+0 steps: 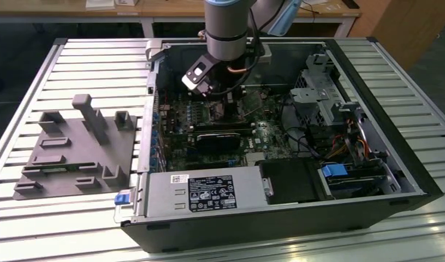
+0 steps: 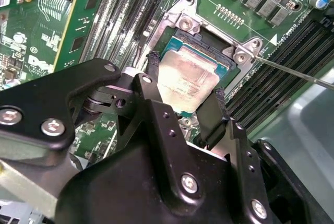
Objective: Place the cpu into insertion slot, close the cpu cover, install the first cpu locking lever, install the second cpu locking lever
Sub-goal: 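Place the cpu into insertion slot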
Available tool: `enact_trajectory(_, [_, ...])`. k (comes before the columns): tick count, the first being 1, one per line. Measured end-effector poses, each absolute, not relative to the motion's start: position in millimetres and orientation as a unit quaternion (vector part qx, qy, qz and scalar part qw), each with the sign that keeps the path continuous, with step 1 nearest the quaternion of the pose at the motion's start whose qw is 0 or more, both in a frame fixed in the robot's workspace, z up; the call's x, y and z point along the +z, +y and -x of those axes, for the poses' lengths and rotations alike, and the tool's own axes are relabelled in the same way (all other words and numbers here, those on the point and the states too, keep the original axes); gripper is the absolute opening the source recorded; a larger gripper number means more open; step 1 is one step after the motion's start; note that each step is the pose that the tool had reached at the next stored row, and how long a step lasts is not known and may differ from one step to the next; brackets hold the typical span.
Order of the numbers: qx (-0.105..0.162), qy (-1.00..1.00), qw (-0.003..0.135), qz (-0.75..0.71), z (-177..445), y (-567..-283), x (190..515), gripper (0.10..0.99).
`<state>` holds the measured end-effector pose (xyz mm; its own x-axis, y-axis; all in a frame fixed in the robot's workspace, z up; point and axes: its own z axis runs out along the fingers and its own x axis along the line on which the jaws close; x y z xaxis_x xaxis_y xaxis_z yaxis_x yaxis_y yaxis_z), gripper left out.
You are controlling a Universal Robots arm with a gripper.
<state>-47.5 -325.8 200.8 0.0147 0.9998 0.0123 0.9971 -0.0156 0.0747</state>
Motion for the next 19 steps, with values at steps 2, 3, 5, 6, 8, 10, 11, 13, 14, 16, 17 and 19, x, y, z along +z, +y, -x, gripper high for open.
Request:
enact_trajectory(2, [0.031, 0.701, 0.022, -0.712, 47.6, -325.4, 199.2, 0.537])
enact_trajectory(3, [0.031, 0.701, 0.022, -0.712, 47.6, -325.1, 198.6, 0.537])
enact_trajectory(5, [0.031, 0.701, 0.022, -0.712, 47.6, -324.3, 197.8, 0.537])
enact_trajectory(6, [0.031, 0.701, 0.022, -0.712, 47.6, -323.9, 197.5, 0.537])
enact_trajectory(8, [0.031, 0.701, 0.022, -0.712, 47.6, -322.9, 197.0, 0.537])
enact_trajectory(10, [0.031, 0.701, 0.022, -0.712, 47.6, -321.7, 196.5, 0.537])
enact_trajectory(11, [0.031, 0.701, 0.022, -0.712, 47.6, -321.2, 196.2, 0.537])
enact_trajectory(13, [0.031, 0.701, 0.022, -0.712, 47.6, -320.5, 195.1, 0.537])
enact_trajectory(14, [0.031, 0.701, 0.022, -0.712, 47.6, -320.2, 194.4, 0.537])
enact_trajectory(16, [0.031, 0.701, 0.022, -0.712, 47.6, -320.0, 193.7, 0.537])
enact_trajectory(17, [0.03, 0.701, 0.022, -0.712, 47.6, -320.0, 193.7, 0.537])
enact_trajectory(19, [0.03, 0.701, 0.022, -0.712, 47.6, -320.0, 193.7, 0.537])
